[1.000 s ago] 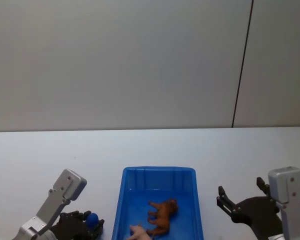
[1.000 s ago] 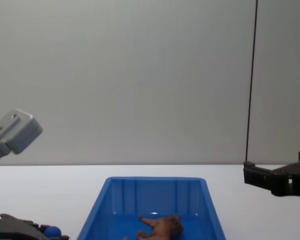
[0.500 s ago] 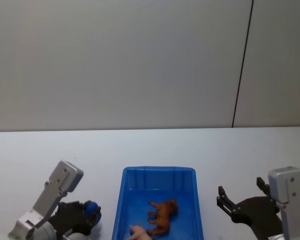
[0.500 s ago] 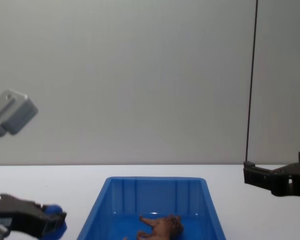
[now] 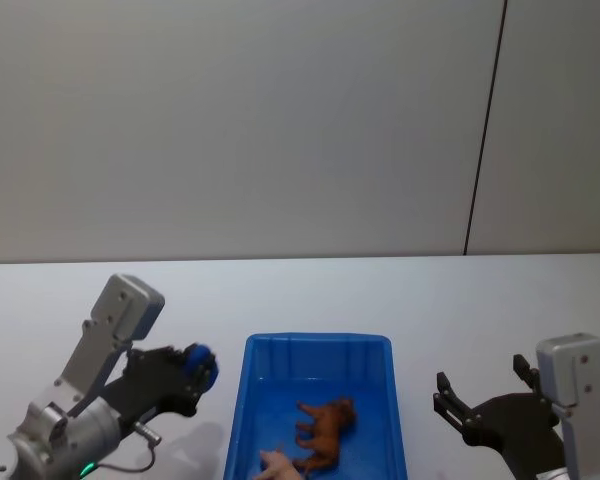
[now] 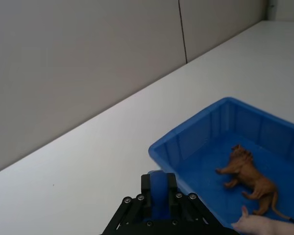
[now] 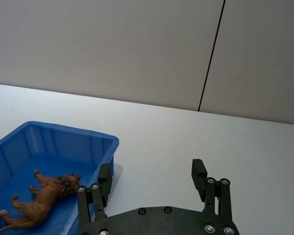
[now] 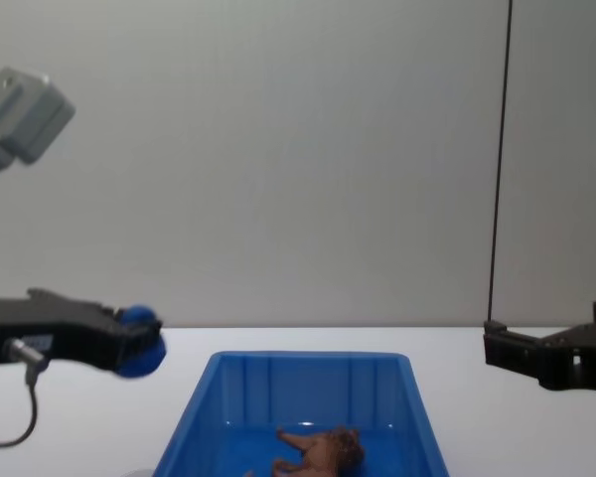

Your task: Pick up the two dolls from the table and place them into the box.

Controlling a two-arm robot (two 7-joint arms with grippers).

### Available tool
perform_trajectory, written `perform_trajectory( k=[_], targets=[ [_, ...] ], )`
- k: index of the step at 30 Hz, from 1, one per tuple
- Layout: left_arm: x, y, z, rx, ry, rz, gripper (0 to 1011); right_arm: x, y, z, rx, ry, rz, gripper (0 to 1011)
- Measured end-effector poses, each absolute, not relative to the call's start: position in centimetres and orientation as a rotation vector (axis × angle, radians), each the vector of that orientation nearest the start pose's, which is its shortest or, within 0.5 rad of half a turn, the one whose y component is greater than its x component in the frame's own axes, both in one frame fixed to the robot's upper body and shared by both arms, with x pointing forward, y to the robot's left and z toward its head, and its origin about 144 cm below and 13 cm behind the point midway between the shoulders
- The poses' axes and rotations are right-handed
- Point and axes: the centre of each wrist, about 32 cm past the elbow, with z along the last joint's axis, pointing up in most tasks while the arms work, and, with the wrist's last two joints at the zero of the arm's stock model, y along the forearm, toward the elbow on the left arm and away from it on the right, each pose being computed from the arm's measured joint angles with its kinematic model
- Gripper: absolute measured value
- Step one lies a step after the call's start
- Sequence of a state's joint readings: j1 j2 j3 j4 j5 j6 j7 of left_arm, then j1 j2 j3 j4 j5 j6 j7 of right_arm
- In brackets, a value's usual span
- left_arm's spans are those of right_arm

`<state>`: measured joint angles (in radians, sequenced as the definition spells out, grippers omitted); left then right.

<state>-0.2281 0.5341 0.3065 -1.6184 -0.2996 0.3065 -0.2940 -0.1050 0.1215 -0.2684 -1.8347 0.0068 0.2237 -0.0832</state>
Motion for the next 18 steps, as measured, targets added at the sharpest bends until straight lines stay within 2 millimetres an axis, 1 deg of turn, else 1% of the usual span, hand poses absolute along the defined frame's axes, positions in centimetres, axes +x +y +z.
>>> perform_trajectory(
  k=[3,12,14,16,17,18],
  targets=[
    [50.5,28.3,122.8,0.307,-0.073,1.002,165,41.4,-16.9,118.3,-0.134,-0.015,-1.374,1001],
    [51.1,27.0,123.6,0.228,-0.096,0.903,113,41.4,-16.9,118.4,-0.134,-0.015,-1.374,1001],
    [51.3,26.5,123.7,0.208,-0.096,0.874,123,41.4,-16.9,118.3,-0.134,-0.015,-1.374,1001],
    [51.5,26.0,123.7,0.189,-0.096,0.842,224,41.4,-16.9,118.4,-0.134,-0.015,-1.374,1001],
    [51.5,26.0,123.7,0.189,-0.096,0.842,224,41.4,-16.9,118.4,-0.134,-0.015,-1.374,1001],
    [51.6,25.7,123.7,0.178,-0.094,0.822,257,41.4,-16.9,118.3,-0.134,-0.015,-1.374,1001]
  ],
)
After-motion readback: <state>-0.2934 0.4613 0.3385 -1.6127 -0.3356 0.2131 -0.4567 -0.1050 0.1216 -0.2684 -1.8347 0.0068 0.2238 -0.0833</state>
